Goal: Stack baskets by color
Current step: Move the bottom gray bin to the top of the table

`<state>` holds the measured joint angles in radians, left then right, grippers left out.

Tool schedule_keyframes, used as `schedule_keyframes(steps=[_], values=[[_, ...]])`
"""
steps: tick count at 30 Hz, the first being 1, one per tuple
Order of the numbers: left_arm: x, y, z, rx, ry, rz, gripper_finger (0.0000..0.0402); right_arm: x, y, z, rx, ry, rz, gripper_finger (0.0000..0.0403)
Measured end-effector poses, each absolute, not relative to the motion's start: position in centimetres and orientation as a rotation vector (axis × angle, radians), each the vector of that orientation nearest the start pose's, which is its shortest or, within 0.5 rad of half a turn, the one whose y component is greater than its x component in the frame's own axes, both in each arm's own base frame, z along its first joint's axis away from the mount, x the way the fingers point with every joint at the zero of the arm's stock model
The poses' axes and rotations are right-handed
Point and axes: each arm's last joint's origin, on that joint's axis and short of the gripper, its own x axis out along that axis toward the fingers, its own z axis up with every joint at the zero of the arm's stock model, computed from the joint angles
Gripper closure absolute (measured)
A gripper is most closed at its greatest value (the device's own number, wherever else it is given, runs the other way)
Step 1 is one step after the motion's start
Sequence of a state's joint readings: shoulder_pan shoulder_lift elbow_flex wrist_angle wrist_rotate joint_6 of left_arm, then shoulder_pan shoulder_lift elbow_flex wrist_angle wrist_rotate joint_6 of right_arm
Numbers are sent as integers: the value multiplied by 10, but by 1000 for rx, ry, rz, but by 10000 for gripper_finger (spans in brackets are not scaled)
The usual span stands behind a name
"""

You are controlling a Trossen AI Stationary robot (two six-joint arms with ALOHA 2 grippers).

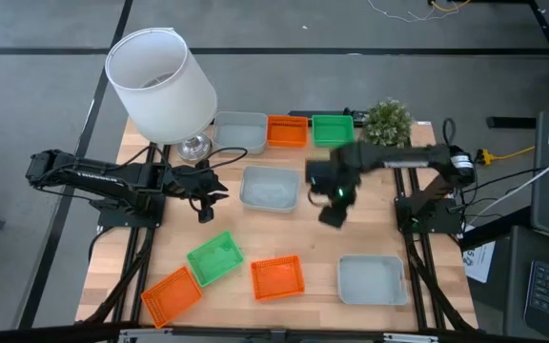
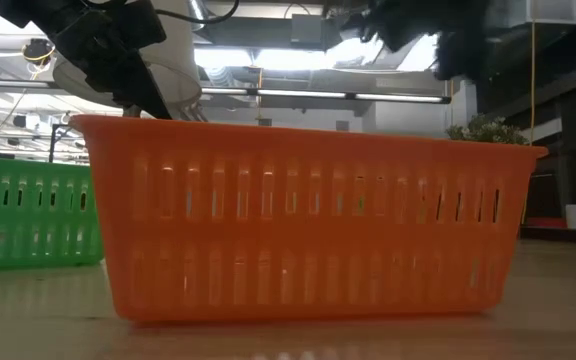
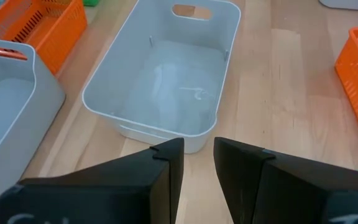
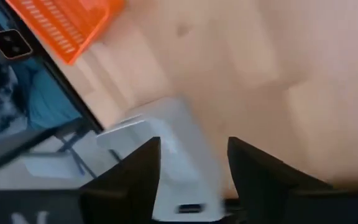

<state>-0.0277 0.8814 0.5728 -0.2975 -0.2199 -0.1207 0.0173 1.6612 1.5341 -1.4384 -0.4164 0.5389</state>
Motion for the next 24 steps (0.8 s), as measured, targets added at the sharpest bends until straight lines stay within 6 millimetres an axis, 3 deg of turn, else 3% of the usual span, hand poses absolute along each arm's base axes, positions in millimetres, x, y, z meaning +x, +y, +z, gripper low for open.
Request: schedule_keyframes(steps=[7, 14, 18, 24], values=[[183, 1, 235, -41, 590, 223, 321, 269, 101, 278, 834, 1810, -195, 218], [183, 1, 235, -41, 590, 222, 321, 263, 153, 246, 922, 1741, -178, 218], [183, 1, 235, -42, 591, 222, 321, 258, 162, 220, 916, 1676, -217, 218], [183, 1, 235, -41, 592, 222, 321, 236, 150, 182, 840, 1746, -396, 218]])
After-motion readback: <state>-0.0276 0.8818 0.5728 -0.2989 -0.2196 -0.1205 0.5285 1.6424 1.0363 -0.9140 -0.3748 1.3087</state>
